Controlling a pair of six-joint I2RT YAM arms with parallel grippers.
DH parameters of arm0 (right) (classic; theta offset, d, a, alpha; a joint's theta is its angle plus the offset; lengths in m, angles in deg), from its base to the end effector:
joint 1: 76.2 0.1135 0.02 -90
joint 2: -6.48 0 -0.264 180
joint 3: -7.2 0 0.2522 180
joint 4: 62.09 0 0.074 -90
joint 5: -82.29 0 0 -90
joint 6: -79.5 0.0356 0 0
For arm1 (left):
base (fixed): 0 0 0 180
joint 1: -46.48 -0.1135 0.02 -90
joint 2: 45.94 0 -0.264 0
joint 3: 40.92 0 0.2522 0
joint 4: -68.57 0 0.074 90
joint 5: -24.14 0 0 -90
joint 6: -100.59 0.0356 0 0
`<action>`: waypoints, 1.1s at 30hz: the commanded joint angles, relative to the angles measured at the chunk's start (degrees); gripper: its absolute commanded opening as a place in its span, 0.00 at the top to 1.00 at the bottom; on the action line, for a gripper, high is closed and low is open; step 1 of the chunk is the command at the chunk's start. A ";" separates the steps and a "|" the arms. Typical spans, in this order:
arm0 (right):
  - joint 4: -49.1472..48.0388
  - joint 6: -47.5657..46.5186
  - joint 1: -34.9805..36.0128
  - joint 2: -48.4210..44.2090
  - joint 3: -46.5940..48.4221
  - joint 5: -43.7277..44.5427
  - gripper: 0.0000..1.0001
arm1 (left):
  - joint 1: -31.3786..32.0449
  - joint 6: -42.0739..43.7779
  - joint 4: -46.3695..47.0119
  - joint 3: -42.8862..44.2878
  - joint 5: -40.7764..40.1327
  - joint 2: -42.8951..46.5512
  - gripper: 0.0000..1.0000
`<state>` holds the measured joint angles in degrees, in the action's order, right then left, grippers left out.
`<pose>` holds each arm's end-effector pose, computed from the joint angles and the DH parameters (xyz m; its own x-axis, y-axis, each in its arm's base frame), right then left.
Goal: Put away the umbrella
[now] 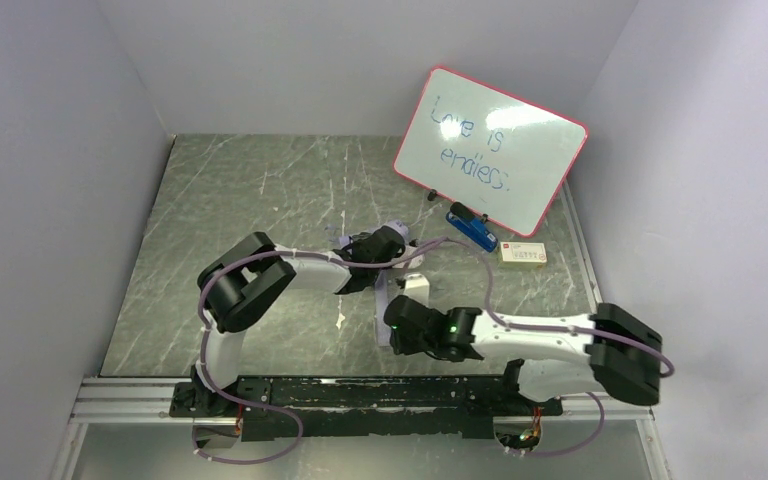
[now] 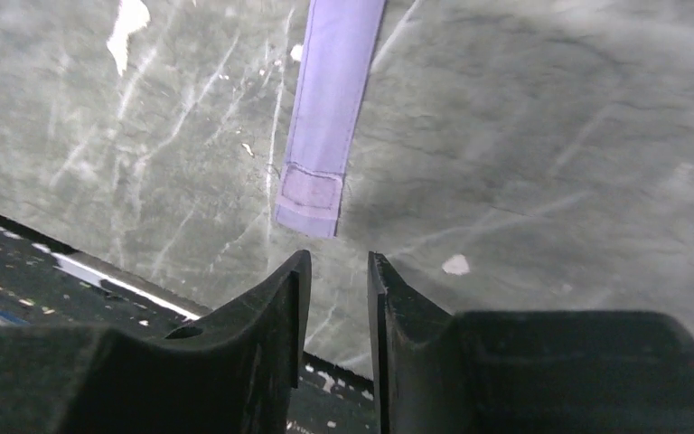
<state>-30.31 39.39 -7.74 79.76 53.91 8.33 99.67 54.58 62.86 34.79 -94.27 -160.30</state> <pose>0.0923 0.2070 0.1614 -0.8443 -0.1371 -0.5180 -0.3026 0.9198 0.2498 0.2539 -0.3110 0.1229 0.0461 0.9579 -0.2834 0.6510 0.1863 0.7359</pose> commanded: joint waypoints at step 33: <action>-19.26 -21.79 -63.28 -17.25 -0.52 -12.29 0.42 | 3.48 -0.83 -8.52 -7.02 3.64 -4.03 0.95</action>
<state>-35.51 26.08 -64.37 55.04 51.68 17.77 101.03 55.85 66.84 32.45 -96.82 -160.26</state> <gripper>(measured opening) 0.577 0.430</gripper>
